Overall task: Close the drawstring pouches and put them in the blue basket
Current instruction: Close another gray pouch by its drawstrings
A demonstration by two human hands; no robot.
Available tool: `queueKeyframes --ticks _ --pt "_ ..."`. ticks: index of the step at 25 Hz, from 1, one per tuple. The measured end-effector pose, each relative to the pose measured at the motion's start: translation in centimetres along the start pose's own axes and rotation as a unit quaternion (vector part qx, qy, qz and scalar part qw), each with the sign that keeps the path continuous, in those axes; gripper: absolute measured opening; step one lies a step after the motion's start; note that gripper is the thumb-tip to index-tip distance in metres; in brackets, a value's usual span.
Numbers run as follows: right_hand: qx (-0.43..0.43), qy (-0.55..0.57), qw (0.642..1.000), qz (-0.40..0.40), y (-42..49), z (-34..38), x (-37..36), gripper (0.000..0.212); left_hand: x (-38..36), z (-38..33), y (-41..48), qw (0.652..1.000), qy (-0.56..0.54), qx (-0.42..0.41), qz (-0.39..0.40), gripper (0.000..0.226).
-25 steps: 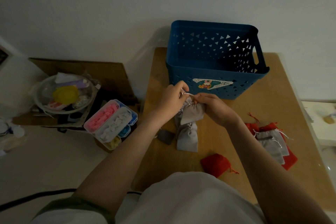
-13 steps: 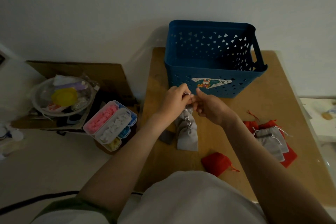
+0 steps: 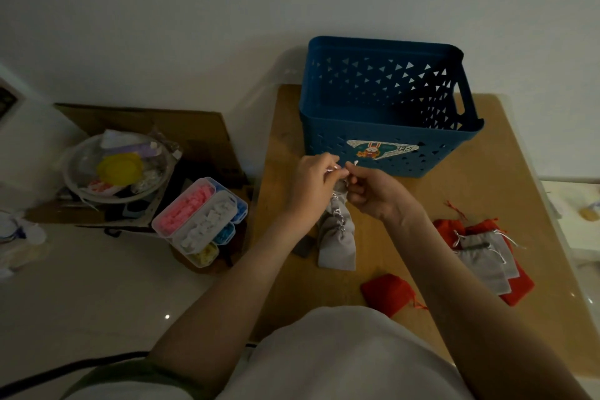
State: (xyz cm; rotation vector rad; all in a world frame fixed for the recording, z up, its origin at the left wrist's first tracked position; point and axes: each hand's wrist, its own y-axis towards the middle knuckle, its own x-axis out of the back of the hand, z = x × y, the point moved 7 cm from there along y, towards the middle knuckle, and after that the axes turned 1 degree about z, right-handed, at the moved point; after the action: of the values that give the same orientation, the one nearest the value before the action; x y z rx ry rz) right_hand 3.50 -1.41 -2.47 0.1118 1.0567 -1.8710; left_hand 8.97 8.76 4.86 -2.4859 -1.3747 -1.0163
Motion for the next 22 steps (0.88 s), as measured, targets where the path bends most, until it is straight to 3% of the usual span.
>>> queueKeyframes --ticks 4,7,11,14,17,19,22 --pt "0.015 0.045 0.994 -0.099 -0.9 0.7 3.7 0.024 2.1 4.4 -1.4 0.972 -0.061 0.215 -0.07 0.016" --pt "0.077 0.032 0.993 -0.084 -0.9 1.2 3.8 0.02 1.2 5.8 -1.7 0.962 -0.066 0.263 0.004 0.015" --pt "0.116 0.034 0.992 0.03 -1.3 2.6 1.9 0.016 1.1 4.5 -1.1 0.97 -0.081 0.216 0.079 0.015" --pt "0.147 -0.172 0.972 0.062 -1.9 3.1 0.1 0.012 1.4 3.3 -0.3 0.983 -0.082 0.147 0.069 0.017" --pt "0.165 -0.388 0.9 0.109 -2.3 2.0 -2.6 0.01 1.4 1.3 0.6 0.998 0.0 0.035 0.051 0.019" --pt "0.171 -0.392 0.895 0.13 -2.4 1.6 -3.4 0.008 1.6 0.0 1.0 0.999 -0.025 -0.01 0.046 0.014" --pt "0.15 -0.336 0.919 0.143 -2.3 1.1 -3.3 0.016 2.0 0.4 1.2 0.993 -0.108 0.039 0.037 0.01"
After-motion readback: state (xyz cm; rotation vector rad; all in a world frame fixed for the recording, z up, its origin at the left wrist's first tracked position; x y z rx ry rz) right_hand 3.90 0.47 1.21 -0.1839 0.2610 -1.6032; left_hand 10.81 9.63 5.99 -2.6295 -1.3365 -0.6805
